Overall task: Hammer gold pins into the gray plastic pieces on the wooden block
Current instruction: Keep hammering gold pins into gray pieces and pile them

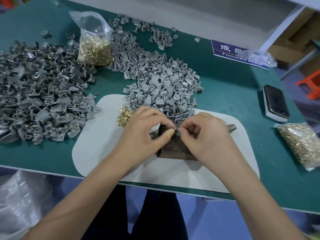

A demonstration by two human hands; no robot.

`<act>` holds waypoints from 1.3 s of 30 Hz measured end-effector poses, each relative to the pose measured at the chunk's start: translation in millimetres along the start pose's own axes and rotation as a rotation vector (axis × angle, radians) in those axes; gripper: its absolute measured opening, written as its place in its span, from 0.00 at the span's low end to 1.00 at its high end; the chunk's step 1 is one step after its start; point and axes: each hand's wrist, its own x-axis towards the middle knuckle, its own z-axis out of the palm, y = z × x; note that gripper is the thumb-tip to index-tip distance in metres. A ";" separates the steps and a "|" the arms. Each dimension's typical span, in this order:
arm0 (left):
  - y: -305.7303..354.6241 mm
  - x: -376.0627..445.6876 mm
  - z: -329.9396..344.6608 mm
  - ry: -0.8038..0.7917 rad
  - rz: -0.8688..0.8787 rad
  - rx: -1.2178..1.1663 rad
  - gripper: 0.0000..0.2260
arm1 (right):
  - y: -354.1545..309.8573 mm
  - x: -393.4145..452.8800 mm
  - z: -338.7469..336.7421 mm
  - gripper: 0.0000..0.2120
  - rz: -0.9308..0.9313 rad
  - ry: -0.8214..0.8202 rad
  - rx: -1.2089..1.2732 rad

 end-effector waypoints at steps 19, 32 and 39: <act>-6.8 0.5 5.0 0.018 -0.016 -0.098 0.06 | -21.1 8.5 -15.6 0.05 -0.130 -0.255 -0.222; -7.9 -2.5 4.3 0.010 -0.052 -0.141 0.05 | -1.4 2.4 -0.6 0.06 -0.148 -0.088 -0.053; -6.2 -1.2 3.4 0.013 -0.049 -0.135 0.06 | 8.1 -0.6 -2.7 0.03 -0.084 -0.012 0.068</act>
